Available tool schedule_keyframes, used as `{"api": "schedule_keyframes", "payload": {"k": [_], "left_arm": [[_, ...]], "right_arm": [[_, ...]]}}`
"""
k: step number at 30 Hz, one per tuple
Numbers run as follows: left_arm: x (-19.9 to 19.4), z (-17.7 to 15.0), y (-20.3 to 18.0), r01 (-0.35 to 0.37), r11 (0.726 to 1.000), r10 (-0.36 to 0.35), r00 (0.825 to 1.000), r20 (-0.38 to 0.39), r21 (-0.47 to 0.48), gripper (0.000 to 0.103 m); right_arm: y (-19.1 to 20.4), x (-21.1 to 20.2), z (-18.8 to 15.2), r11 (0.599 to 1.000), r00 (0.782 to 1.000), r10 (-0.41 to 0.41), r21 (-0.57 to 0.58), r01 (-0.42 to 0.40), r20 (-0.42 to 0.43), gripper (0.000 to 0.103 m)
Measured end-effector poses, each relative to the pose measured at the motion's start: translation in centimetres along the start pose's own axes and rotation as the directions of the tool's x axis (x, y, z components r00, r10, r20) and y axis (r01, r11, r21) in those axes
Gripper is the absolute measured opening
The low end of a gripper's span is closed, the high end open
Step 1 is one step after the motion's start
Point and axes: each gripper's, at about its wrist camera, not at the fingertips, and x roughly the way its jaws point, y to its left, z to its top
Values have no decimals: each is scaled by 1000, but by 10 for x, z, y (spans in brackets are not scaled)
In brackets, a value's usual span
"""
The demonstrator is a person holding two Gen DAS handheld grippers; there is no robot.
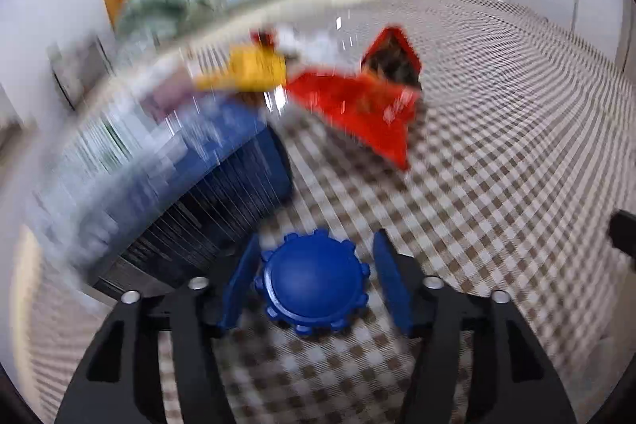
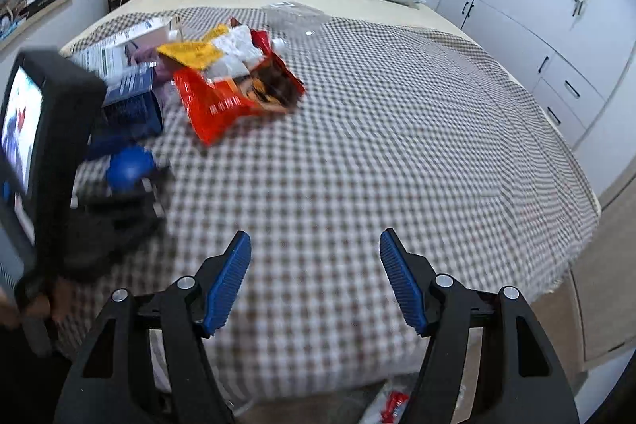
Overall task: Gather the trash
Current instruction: 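Grasp the blue bottle cap with the left gripper while the right grasps the orange chip bag, then carry cap and chip bag to the wastebasket and open both grippers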
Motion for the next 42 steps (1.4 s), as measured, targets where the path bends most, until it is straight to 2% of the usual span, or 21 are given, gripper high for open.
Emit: {"api": "schedule_keyframes", "payload": {"k": [2, 3, 4, 8, 10, 12, 15, 17, 19, 20, 21, 22, 24, 27, 31, 35, 37, 39, 42], "left_arm": [[-2, 3, 10, 37, 997, -37, 999, -3, -67, 55], [-6, 3, 16, 83, 991, -84, 996, 0, -107, 47], [-11, 4, 25, 125, 981, -125, 992, 9, -150, 46], [-33, 7, 50, 120, 971, -105, 991, 79, -207, 45], [-36, 6, 67, 172, 947, -154, 984, 86, -270, 45], [-39, 5, 88, 258, 907, -234, 966, 110, -332, 45], [-47, 7, 104, 282, 887, -239, 958, 158, -366, 45], [-50, 6, 111, 272, 884, -222, 960, 171, -380, 45], [-46, 5, 110, 267, 886, -223, 962, 157, -380, 45], [-45, 3, 109, 265, 887, -225, 963, 147, -377, 45], [-42, 3, 105, 260, 892, -225, 965, 135, -369, 45], [-43, 2, 104, 255, 897, -221, 966, 133, -362, 45], [-40, 4, 94, 244, 910, -209, 968, 136, -336, 45], [-38, 5, 87, 277, 911, -242, 959, 148, -305, 45], [-43, 7, 76, 246, 932, -210, 965, 157, -267, 45], [-77, 13, 60, 269, 930, -223, 955, 198, -251, 45], [-105, 13, 44, 272, 939, -226, 949, 220, -210, 45], [-133, 13, 21, 235, 960, -196, 952, 234, -152, 45], [-159, 14, -5, 241, 964, -212, 950, 229, -110, 45]], "right_arm": [[6, 13, 16, 1000, 1000, -1, -10, 1, 1, 65], [8, 15, 22, 1000, 1000, -2, -13, 2, 8, 65], [11, 19, 31, 1000, 1000, -2, -19, 3, 15, 65], [23, 30, 60, 998, 999, -6, -61, 8, 34, 65], [40, 37, 70, 990, 999, -6, -139, 13, 46, 65], [59, 44, 75, 975, 997, -45, -216, 57, 61, 65], [90, 62, 80, 951, 997, -49, -304, 62, 51, 65], [103, 72, 81, 941, 999, -30, -336, 40, 35, 65], [114, 88, 83, 928, 998, -51, -367, 60, 34, 64], [116, 98, 83, 922, 996, -83, -377, 90, 33, 60], [115, 106, 83, 919, 994, -112, -380, 110, 17, 29], [112, 107, 84, 923, 994, -113, -369, 109, 10, 24], [97, 94, 86, 951, 997, -77, -298, 81, 25, 19], [64, 60, 88, 974, 996, -65, -213, 78, 69, 14], [16, 5, 88, 993, 994, -26, -115, 39, 108, 11], [-28, -52, 71, 999, 986, 29, -32, -24, 162, 11], [-52, -78, 54, 999, 983, 47, -3, -47, 178, 11], [-67, -98, 36, 999, 982, 46, 11, -49, 182, 11], [-95, -120, 0, 998, 981, 29, 41, -37, 190, 11]]}}
